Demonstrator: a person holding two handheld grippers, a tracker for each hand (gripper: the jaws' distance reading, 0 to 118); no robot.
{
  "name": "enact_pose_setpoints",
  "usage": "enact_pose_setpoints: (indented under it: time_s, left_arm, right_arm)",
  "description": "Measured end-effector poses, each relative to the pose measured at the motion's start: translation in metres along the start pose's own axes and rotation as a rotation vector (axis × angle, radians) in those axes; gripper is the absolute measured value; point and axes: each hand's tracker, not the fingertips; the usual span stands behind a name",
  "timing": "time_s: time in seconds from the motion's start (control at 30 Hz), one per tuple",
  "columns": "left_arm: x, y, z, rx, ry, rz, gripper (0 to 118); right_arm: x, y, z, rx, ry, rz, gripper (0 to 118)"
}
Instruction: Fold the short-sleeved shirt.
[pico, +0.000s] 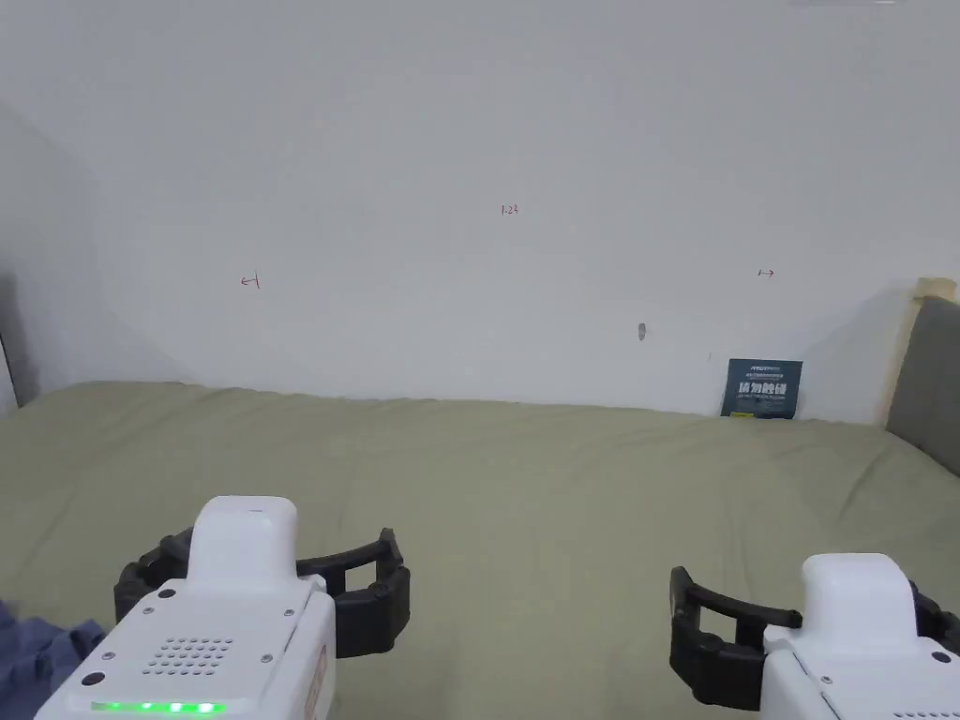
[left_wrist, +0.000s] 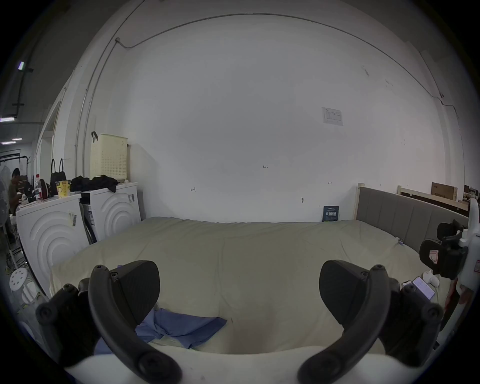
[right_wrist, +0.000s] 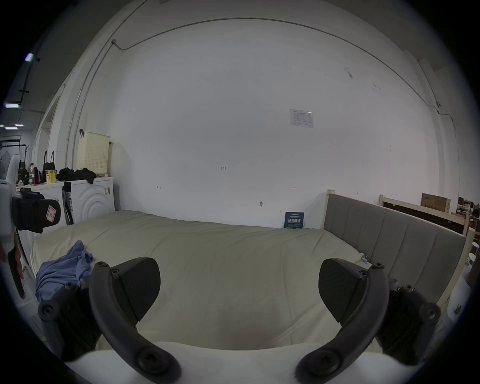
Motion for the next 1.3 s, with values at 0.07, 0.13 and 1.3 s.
enact_pose_setpoints:
  time_s: [0.07,0.13,1.3]
  left_arm:
    - [0.000,0.000,0.000,0.001,0.003,-0.002,118]
    - [0.000,0.000,0.000,-0.001,0.004,0.001,118]
    - [-0.084,-0.009,0.024,-0.082,0.161,-0.031,0]
  right_arm:
    - [0.001,0.000,0.000,-0.002,-0.001,-0.002,118]
    - [0.001,-0.001,0.000,-0.001,-0.003,-0.001,118]
    - [-0.069,0.000,-0.025,-0.042,0.149,-0.014,0]
